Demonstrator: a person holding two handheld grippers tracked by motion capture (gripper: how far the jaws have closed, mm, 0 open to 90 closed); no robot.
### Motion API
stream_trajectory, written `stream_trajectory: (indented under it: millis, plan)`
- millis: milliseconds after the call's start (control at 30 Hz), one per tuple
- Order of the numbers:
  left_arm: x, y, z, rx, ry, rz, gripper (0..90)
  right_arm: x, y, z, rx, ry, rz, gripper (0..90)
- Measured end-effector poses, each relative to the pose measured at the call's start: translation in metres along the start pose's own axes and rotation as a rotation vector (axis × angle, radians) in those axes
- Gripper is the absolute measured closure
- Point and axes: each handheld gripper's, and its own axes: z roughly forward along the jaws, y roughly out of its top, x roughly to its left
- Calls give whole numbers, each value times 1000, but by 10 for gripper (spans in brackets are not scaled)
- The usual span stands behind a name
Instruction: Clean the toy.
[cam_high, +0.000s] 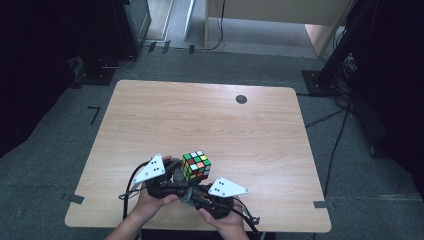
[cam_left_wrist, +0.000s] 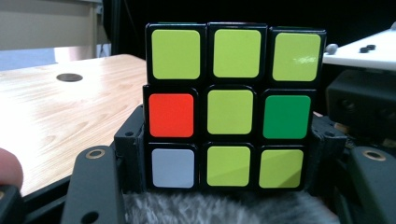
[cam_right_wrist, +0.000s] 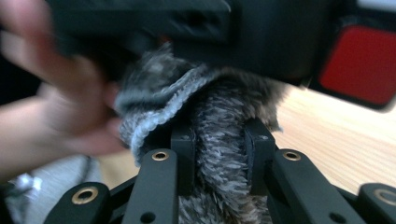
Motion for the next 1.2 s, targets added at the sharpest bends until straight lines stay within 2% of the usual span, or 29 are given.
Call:
stream_trajectory:
  millis: [33,100,133,167,200,300,367,400,433,467,500,533,600,667,700,733,767,867,900,967,1000,1067,1133,1200]
  plan:
    - [3,1,-2,-12,7,-11,342,-9,-2,-2,18,-65,11,716]
    - [6,2,-5,-25,14,-26,342,-21,-2,-11,-25,-112,68,716]
    - [6,2,-6,-31,16,-27,343,-28,-2,-17,-62,-126,119,717]
    - [6,2,-6,-31,16,-27,342,-28,-2,-17,-62,-126,119,717]
    - [8,3,-8,-45,12,-38,343,-36,1,-25,-101,-115,179,717]
    - [8,3,-7,-35,9,-28,343,-30,1,-20,-97,-50,169,716]
    - [5,0,-3,1,26,8,343,-18,-1,-10,-76,29,120,714]
    - [5,0,-3,1,26,8,343,-13,-1,-7,-63,46,87,713]
    - [3,-1,-1,20,37,31,343,-8,-1,-5,-45,35,50,712]
    - [3,-1,-2,18,41,35,343,-6,-1,-4,-34,14,23,711]
    - [3,0,-3,12,42,35,343,-8,0,-5,-31,-2,21,710]
    - [4,1,-4,3,41,29,343,-12,1,-8,-34,-22,35,710]
    - [5,3,-7,-10,40,27,343,-21,1,-15,-42,-92,65,711]
    - [5,4,-8,-12,39,32,343,-33,1,-23,-64,-173,121,712]
    - [5,4,-7,-10,43,34,343,-38,0,-25,-74,-189,150,712]
    - [5,4,-7,-10,43,34,343,-39,1,-26,-72,-176,165,711]
    - [5,3,-5,-6,42,25,343,-37,1,-24,-68,-159,154,710]
    - [7,1,-4,4,37,13,343,-24,0,-17,-57,-125,82,703]
    - [7,1,-4,4,37,13,343,-24,0,-17,-57,-125,82,703]
    - [8,0,-4,18,65,19,342,-18,-2,-11,-37,-87,30,694]
    - [9,0,-5,17,71,17,343,-18,-3,-10,-31,-97,18,691]
    - [11,1,-8,10,81,20,343,-23,-1,-14,-14,-171,-11,683]
    - [12,2,-11,8,93,27,342,-32,1,-21,-6,-295,-43,680]
    - [14,3,-13,8,106,35,342,-43,4,-31,-12,-406,-46,680]
